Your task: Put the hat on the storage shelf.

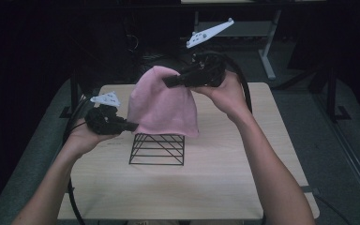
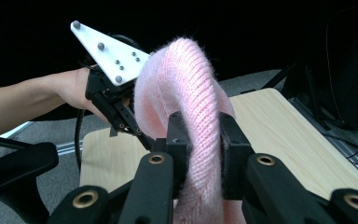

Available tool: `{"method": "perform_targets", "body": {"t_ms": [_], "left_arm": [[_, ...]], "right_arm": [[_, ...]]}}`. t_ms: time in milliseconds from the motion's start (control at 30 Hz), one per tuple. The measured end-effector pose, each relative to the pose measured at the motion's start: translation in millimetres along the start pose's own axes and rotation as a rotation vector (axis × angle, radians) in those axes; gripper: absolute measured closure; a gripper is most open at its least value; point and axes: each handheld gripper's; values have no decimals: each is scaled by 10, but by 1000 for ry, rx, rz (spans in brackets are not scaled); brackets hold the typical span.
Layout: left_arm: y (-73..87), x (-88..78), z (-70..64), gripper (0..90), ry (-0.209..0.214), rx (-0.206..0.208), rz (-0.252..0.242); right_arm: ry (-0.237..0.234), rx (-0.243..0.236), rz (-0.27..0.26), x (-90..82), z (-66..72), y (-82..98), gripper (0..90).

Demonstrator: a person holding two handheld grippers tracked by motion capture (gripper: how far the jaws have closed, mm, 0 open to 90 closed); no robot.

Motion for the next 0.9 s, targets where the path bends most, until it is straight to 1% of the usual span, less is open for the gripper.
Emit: {"method": "perform_targets", "body": {"t_ms": [33,133,200,233,267,300,400,433,500,600,633,667,700,800,833,900], "left_arm": [[-6,16,6,835,-5,12,11],[-10,40,-3,835,-5,9,10],[-13,60,-8,834,-10,15,17],[-12,68,-16,834,-20,18,29],[-12,68,-16,834,-20,18,29],[-13,76,-18,834,-31,27,38],[-8,89,-27,834,-32,28,48],[-7,91,-24,834,-41,36,50],[-2,98,-28,834,-40,31,58],[10,105,-24,833,-35,27,52],[42,114,-18,833,-23,22,47],[60,113,-15,833,-20,23,47],[76,114,-15,833,-20,15,42],[103,110,-5,833,-22,14,46],[125,109,1,832,-25,11,49],[155,108,8,832,-21,14,48]], "right_arm": [[-1,6,4,2,-6,6,775],[-4,8,5,8,-31,31,774],[-4,8,5,10,-34,40,774],[-4,10,7,19,-37,58,774],[-4,10,7,19,-37,58,774],[-8,14,5,32,-44,77,773],[-9,15,5,49,-60,102,773],[-10,19,5,54,-62,109,773],[-12,19,7,69,-69,124,773],[-14,20,7,79,-74,133,772],[-20,18,10,91,-77,138,771],[-23,18,13,100,-72,139,771],[-25,15,15,111,-65,138,771],[-28,14,19,133,-46,133,770],[-34,9,22,163,-38,127,770],[-39,5,27,190,-30,125,768]]}}
Point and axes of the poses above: each handheld gripper's, and its own axes: x roughly forward along the jaws, y roughly out of its underside, z roughly to its left, and after that the axes turned 11 degrees about z, right-handed
